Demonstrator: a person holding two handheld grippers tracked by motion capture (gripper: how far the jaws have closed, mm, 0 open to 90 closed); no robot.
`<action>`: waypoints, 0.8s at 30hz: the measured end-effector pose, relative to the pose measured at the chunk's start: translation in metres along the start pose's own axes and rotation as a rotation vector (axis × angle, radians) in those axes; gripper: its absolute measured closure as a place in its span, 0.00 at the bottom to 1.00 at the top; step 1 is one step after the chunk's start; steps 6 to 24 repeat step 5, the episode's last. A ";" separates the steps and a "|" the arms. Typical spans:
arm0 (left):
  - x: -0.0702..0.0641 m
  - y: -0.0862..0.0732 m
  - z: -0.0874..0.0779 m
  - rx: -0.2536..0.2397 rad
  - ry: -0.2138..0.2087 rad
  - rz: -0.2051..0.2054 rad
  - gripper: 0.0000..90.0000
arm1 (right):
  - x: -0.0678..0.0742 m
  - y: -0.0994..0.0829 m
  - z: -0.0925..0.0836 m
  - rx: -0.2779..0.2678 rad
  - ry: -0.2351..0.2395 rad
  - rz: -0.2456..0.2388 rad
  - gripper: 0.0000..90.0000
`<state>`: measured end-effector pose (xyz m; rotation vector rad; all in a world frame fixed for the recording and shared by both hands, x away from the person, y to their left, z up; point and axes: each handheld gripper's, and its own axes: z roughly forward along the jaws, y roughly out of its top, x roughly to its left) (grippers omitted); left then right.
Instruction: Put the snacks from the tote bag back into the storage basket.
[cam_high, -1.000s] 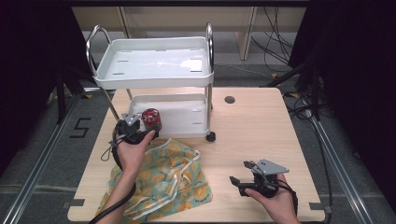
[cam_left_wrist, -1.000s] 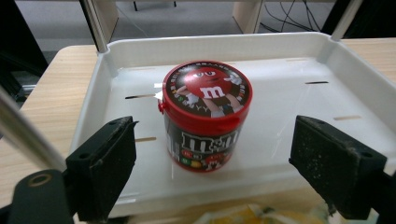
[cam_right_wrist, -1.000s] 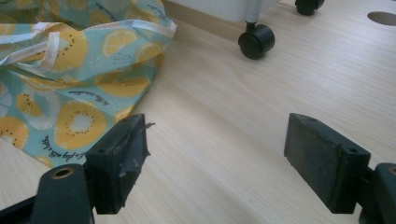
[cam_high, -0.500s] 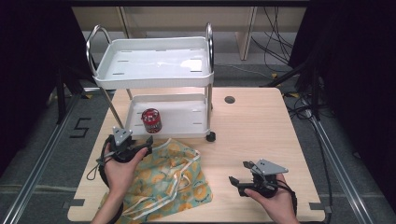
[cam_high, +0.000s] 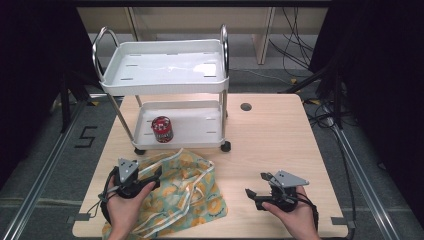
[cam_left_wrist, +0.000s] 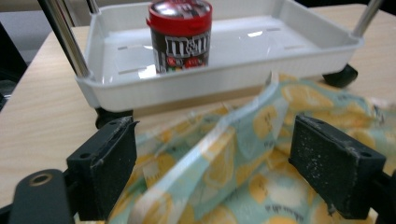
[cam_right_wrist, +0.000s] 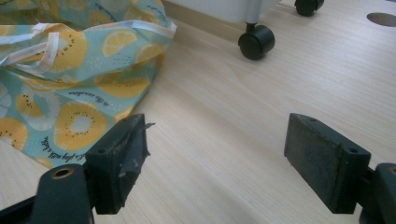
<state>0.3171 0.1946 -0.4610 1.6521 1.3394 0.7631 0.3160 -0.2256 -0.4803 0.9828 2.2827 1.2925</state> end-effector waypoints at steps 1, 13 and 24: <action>0.000 -0.003 0.000 0.000 -0.005 0.004 0.16 | 0.000 0.000 0.000 0.000 -0.001 0.006 0.25; 0.000 -0.003 -0.001 -0.002 -0.004 0.003 0.16 | 0.001 0.000 -0.002 0.011 -0.011 0.029 0.25; 0.000 -0.003 -0.001 -0.002 -0.004 0.003 0.16 | 0.001 0.000 -0.002 0.011 -0.011 0.029 0.25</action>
